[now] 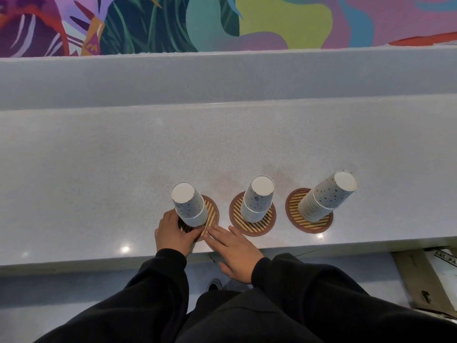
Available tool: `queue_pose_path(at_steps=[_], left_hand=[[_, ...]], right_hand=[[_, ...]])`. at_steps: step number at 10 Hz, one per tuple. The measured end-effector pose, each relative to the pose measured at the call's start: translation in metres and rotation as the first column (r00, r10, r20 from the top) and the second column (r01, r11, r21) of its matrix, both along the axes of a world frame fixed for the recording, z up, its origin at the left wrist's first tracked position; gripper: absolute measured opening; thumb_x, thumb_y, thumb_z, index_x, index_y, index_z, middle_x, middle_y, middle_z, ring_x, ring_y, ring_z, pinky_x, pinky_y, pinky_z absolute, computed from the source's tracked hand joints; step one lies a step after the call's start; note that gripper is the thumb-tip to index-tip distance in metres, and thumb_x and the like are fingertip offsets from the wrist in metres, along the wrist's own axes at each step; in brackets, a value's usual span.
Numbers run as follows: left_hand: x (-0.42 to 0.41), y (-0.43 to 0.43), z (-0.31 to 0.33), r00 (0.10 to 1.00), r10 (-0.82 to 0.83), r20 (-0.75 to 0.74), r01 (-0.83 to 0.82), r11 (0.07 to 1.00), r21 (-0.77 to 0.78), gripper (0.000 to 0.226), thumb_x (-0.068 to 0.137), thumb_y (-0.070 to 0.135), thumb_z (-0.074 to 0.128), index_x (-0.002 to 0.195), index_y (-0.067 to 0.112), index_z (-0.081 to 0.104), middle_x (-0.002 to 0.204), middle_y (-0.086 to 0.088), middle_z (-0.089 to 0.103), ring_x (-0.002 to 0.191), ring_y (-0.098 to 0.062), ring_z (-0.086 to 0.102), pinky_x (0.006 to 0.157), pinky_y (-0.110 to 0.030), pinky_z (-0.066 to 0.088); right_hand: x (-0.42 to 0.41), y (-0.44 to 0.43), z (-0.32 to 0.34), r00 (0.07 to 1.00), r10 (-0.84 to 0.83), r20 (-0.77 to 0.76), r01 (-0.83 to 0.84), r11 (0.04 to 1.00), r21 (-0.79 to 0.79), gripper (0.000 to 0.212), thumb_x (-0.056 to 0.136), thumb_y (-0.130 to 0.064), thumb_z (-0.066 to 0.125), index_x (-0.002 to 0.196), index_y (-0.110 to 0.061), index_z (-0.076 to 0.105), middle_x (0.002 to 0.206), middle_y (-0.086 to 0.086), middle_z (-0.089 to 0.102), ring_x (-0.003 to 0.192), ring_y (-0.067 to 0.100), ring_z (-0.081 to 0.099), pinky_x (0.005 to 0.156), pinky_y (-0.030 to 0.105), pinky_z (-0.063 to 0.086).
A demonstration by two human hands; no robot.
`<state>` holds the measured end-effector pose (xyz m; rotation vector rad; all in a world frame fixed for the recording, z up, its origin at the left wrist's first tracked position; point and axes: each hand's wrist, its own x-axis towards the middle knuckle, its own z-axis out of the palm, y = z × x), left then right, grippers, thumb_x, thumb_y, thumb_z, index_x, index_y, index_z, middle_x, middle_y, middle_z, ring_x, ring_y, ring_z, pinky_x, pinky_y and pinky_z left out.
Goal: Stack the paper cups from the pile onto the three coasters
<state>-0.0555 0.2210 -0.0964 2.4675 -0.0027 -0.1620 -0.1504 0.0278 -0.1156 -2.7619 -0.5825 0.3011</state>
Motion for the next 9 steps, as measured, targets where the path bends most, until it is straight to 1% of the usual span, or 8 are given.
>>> queue_pose_path(at_steps=[1,4,5,6,7,8,9], left_hand=[[0.000,0.000,0.002,1.000,-0.002,-0.007,0.002,1.000,0.004,0.079,0.062,0.064,0.086,0.124,0.026,0.056,0.118,0.003,0.062,0.111,-0.022,0.062,0.095,-0.052,0.053],[0.001,0.001,0.002,1.000,-0.006,-0.006,0.006,1.000,0.001,0.077,0.061,0.058,0.090,0.122,0.025,0.057,0.117,0.002,0.062,0.110,-0.022,0.063,0.095,-0.049,0.054],[0.000,0.001,0.006,1.000,-0.004,-0.022,0.004,1.000,0.007,0.077,0.062,0.057,0.090,0.123,0.025,0.057,0.117,0.003,0.062,0.109,-0.022,0.062,0.094,-0.050,0.055],[0.000,0.001,0.006,1.000,0.001,-0.009,-0.001,1.000,-0.003,0.077,0.062,0.057,0.090,0.123,0.025,0.057,0.117,0.002,0.062,0.110,-0.023,0.062,0.094,-0.051,0.054],[-0.001,-0.001,0.010,0.999,0.006,-0.044,-0.005,1.000,0.017,0.082,0.058,0.059,0.091,0.124,0.025,0.055,0.120,0.001,0.060,0.112,-0.024,0.061,0.096,-0.051,0.053],[0.000,0.002,0.017,0.997,-0.029,-0.077,0.023,0.997,-0.072,0.093,0.054,0.056,0.093,0.131,0.026,0.050,0.124,0.001,0.055,0.117,-0.024,0.058,0.099,-0.051,0.052],[0.004,0.014,0.030,0.997,-0.056,-0.062,0.051,0.996,-0.073,0.105,0.052,0.039,0.097,0.141,0.027,0.042,0.134,-0.004,0.050,0.124,-0.029,0.052,0.102,-0.052,0.050]], right_hand=[[0.000,0.000,0.002,1.000,-0.003,-0.006,0.003,1.000,0.004,0.087,0.094,-0.033,0.062,0.165,-0.022,0.012,0.174,0.002,0.007,0.160,0.021,0.006,0.125,0.042,-0.003],[0.000,0.001,0.001,1.000,0.000,-0.018,0.000,1.000,-0.005,0.091,0.092,-0.032,0.065,0.164,-0.022,0.012,0.174,0.002,0.006,0.160,0.021,0.005,0.126,0.044,0.001],[0.000,0.002,0.004,0.999,-0.003,-0.037,0.002,1.000,-0.008,0.092,0.092,-0.033,0.065,0.165,-0.022,0.010,0.174,0.002,0.005,0.160,0.020,0.004,0.127,0.046,0.002],[0.000,0.002,0.003,0.999,0.003,-0.042,-0.003,1.000,-0.008,0.092,0.092,-0.034,0.065,0.165,-0.022,0.009,0.174,0.002,0.004,0.160,0.020,0.003,0.129,0.050,0.006],[0.002,0.000,0.018,0.996,0.005,-0.093,-0.001,0.999,0.039,0.092,0.092,-0.033,0.066,0.165,-0.024,0.011,0.174,0.003,0.004,0.160,0.021,0.005,0.129,0.049,0.010],[0.004,-0.008,0.042,0.992,-0.027,-0.121,0.048,0.985,0.169,0.087,0.093,-0.033,0.066,0.164,-0.028,0.016,0.173,0.004,0.010,0.156,0.025,0.021,0.125,0.041,0.021],[0.005,-0.024,0.082,0.980,-0.056,-0.190,0.114,0.943,0.311,0.069,0.099,-0.040,0.061,0.160,-0.032,0.029,0.171,-0.004,0.022,0.152,0.017,0.030,0.125,0.037,0.030]])
